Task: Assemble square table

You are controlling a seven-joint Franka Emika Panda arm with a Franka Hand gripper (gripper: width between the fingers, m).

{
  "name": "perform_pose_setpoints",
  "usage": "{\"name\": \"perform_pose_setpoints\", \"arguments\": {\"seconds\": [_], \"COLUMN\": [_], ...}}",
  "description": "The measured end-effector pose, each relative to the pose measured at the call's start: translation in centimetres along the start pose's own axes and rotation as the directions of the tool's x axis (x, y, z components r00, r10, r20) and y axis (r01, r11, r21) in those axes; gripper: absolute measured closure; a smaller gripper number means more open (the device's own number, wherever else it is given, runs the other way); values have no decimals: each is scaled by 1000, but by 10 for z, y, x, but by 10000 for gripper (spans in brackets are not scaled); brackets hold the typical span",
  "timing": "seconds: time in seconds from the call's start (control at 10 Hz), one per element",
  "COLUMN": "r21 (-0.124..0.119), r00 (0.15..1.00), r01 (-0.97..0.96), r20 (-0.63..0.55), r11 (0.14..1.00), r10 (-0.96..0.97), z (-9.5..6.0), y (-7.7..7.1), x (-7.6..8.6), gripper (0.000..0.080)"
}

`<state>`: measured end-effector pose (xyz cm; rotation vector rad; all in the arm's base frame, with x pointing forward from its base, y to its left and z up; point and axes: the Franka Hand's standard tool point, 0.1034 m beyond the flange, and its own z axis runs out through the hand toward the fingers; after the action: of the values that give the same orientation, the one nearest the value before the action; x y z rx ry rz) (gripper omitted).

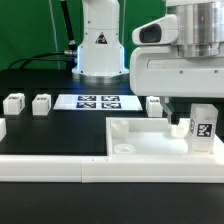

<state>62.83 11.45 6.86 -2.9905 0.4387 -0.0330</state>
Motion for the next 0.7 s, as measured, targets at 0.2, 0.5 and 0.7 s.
{"name": "perform_pose_setpoints", "arguments": {"seconds": [0.2,0.5,0.7], "r21": [1,3,5], "r00": [1000,996,967], "r01": [0,-93,-256], "r20": [-2,-2,0], "r11": [1000,996,967], "r10": [0,93,256], "z": [0,0,0], "y": [0,0,0], "x": [0,0,0], "gripper": [151,512,512]}}
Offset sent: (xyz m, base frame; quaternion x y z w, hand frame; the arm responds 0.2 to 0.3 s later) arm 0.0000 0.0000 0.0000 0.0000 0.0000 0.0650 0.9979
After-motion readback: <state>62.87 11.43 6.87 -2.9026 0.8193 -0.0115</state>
